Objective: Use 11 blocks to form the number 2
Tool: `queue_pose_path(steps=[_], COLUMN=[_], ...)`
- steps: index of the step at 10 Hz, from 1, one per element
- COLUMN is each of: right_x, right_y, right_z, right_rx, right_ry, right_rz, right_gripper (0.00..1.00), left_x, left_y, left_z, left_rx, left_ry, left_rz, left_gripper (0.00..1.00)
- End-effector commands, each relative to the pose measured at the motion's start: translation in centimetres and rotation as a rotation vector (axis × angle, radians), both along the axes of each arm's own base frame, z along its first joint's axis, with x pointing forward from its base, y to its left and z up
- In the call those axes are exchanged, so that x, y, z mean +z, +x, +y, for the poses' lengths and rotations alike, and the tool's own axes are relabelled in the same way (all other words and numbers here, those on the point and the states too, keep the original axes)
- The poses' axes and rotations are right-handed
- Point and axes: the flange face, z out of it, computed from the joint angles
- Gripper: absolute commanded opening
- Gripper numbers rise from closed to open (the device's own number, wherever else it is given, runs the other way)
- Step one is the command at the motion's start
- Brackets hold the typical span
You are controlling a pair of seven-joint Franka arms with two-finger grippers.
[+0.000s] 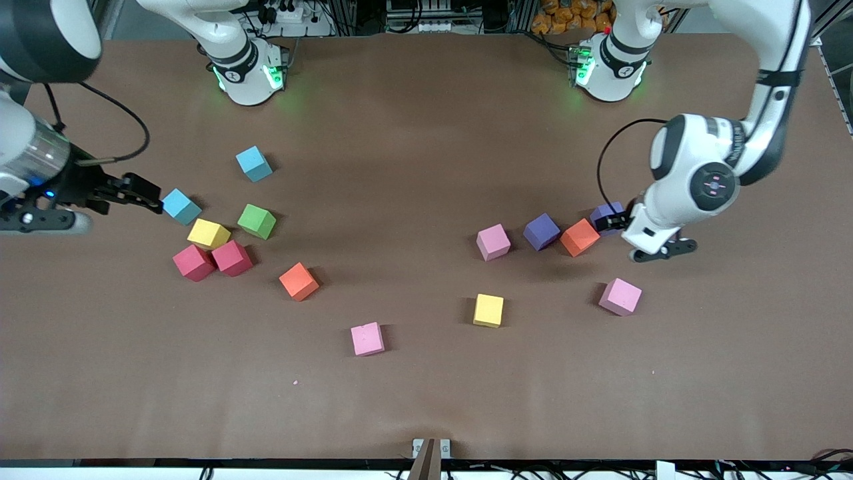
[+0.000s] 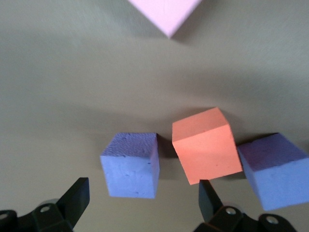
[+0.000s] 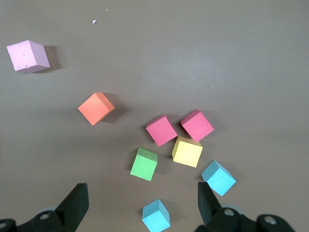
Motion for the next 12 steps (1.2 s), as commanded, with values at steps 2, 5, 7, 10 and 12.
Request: queue_pose_path(steps=[2,5,7,10,12], right_x=[-6.8,-9.5,-13.1,-20.3,-23.3], right_y=[-0.6,-1.0,-0.2,1.9,2.7], right_z=[3.9,7.1,11.2,14.9,15.5], right_rx=[0.033,0.014,0.048,0.104,0.135], right_ry=[0.015,0.014,0.011,0.022,0.023], right_rz=[-0.016,-0.012,-0.005,-0.067,-0.102], right_gripper=[1.0,1.0,1.0,1.0,1.0], left_x=[-3.8,-5.2,-6.3,-8.5,-8.1], left_y=[-2.5,-2.9,-3.0,-3.2,-2.8], left_z=[0.8,2.2,2.1,2.4,2.3], left_rx=[0.005,0.015,0.016,0.017,0.02], left_ry=[0.024,0.038,0.037,0.038,0.037], left_rz=[-0.002,0.025,0.033,0.053,0.044], left_gripper=[1.0,1.0,1.0,1.0,0.16])
